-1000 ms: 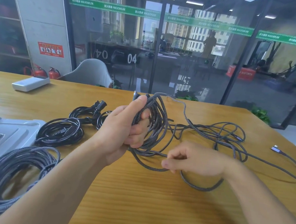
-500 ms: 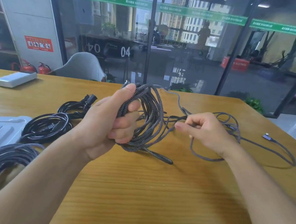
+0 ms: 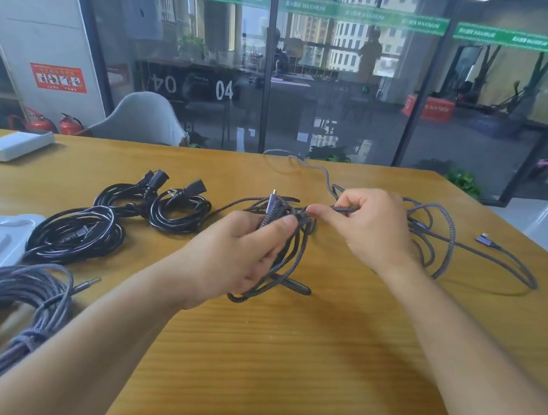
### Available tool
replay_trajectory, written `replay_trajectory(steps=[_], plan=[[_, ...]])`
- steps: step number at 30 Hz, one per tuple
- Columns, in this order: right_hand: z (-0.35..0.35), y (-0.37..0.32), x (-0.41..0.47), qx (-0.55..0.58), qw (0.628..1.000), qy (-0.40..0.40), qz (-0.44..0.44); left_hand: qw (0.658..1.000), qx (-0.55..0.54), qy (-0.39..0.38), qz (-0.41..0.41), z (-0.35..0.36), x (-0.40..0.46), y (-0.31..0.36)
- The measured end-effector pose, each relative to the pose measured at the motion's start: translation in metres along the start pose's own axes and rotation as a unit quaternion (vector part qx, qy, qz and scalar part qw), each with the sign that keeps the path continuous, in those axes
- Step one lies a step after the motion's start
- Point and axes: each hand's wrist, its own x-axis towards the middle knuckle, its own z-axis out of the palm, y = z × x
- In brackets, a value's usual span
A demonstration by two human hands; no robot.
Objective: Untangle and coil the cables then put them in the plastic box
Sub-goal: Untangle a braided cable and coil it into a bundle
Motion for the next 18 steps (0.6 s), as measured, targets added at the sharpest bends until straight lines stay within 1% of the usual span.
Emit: replay_trajectory(steps=[4,7,9,11,12,14,16,18], plan=[[0.002,-0.007,-0.004,0.024,0.999,0.032,0.002,0.998,0.052,0.023,0.007,0.006,0.001,-0.001],[0.002,-0.021,-0.007,0.086,0.996,0.012,0.032,0.992,0.117,0.049,0.027,0.007,0.004,-0.006],[0.002,-0.031,-0.008,0.176,0.980,-0.034,0.086,0.981,0.176,0.079,0.035,0.008,0.006,-0.011],[0.001,-0.041,-0.011,0.301,0.937,-0.102,0.144,0.971,0.204,0.121,0.035,0.007,0.009,-0.017],[0.000,-0.045,-0.013,0.337,0.919,-0.136,0.151,0.967,0.208,0.144,0.037,0.005,0.011,-0.020],[0.000,-0.054,-0.018,0.358,0.903,-0.197,0.133,0.959,0.207,0.187,0.049,0.001,0.015,-0.026],[-0.001,-0.060,-0.022,0.356,0.893,-0.253,0.108,0.955,0.195,0.213,0.065,-0.003,0.017,-0.031],[-0.002,-0.063,-0.023,0.352,0.886,-0.282,0.108,0.956,0.172,0.227,0.070,-0.006,0.020,-0.034]])
